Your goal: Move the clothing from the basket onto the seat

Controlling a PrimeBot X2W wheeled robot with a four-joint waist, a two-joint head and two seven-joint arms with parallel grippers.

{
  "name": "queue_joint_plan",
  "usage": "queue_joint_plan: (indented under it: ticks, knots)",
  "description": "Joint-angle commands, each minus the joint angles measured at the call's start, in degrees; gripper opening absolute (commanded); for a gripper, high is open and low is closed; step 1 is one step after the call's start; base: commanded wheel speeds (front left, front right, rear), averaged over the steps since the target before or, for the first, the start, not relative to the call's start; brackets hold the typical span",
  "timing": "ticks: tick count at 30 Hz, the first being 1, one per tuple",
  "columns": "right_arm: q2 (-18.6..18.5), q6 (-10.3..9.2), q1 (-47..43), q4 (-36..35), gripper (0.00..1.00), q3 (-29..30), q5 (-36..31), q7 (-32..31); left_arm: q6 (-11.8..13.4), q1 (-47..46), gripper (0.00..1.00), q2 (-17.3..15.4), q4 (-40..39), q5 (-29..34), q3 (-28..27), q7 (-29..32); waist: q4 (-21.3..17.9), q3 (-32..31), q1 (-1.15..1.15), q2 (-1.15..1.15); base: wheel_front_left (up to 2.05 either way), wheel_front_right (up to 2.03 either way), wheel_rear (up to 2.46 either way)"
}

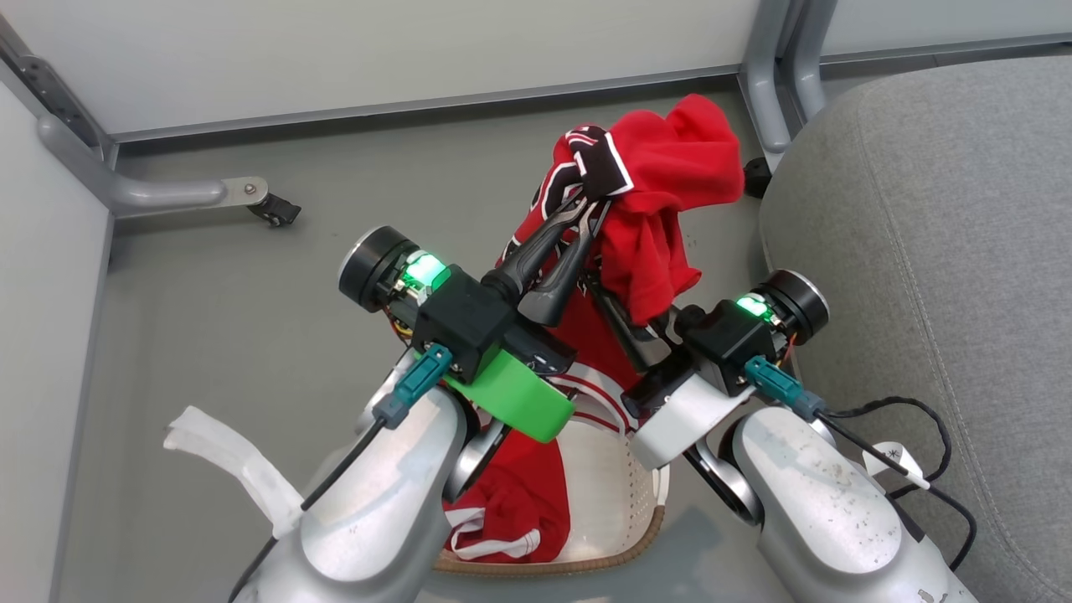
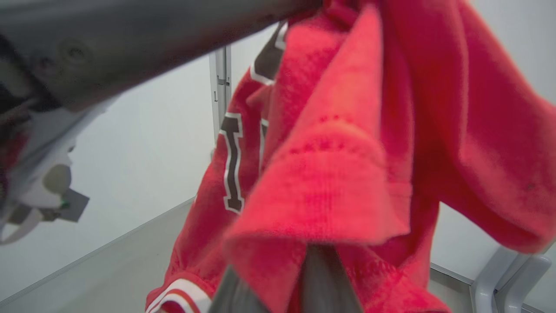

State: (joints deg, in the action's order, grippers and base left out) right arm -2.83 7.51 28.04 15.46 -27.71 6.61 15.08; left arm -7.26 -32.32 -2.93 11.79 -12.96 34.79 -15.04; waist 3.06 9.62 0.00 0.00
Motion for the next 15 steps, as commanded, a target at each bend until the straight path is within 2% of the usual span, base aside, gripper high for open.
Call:
queue_joint_plan:
  ticks: [1,2,3,4,6,7,8,9,15]
  knots:
    - [-0.1,-0.04,-0.1,-0.3,0.0,0.0,0.4,0.1,0.1,-0.2,0.0,0.1,0.3,0.2,0.0,-0.2,0.0,0.0,0.0,0.0,0.0,0.0,0.0]
    - [-0.1,-0.04,0.0,-0.4,0.0,0.0,0.5,0.1,0.1,-0.2,0.0,0.1,0.3,0.2,0.0,-0.2,0.0,0.0,0.0,0.0,0.0,0.0,0.0]
    - [-0.1,-0.04,0.0,-0.5,0.0,0.0,0.6,0.1,0.2,-0.3,0.25,0.1,0.3,0.2,0.1,-0.2,0.0,0.0,0.0,0.0,0.0,0.0,0.0]
    - [-0.1,-0.04,0.1,-0.5,0.0,0.1,0.7,0.1,0.2,-0.3,0.42,0.1,0.3,0.3,0.1,-0.2,0.0,0.0,0.0,0.0,0.0,0.0,0.0]
    - [-0.1,-0.04,0.2,-0.6,0.0,0.2,0.8,0.1,0.2,-0.2,0.43,0.1,0.6,0.1,0.2,-0.2,0.0,0.0,0.0,0.0,0.0,0.0,0.0]
    - [-0.1,-0.04,0.3,-0.7,0.0,0.3,0.8,0.1,0.2,-0.2,0.56,0.1,0.6,0.1,0.3,-0.2,0.1,0.1,0.0,0.0,0.0,0.0,0.0]
    - [-0.1,-0.04,0.3,-0.8,0.0,0.3,0.8,0.1,0.2,-0.3,0.89,0.1,0.7,0.1,0.3,-0.2,0.1,0.1,0.0,0.0,0.0,0.0,0.0]
    - [-0.1,-0.04,0.4,-0.8,0.0,0.5,0.7,0.1,0.2,-0.3,1.0,0.1,0.8,0.2,0.4,-0.2,0.2,0.2,0.0,0.0,0.0,0.0,0.0]
    - [-0.1,-0.04,0.6,-1.0,0.0,0.9,0.6,0.1,0.1,-0.2,1.0,0.1,1.1,0.3,0.5,-0.2,0.5,0.3,0.0,0.0,0.0,0.0,0.0]
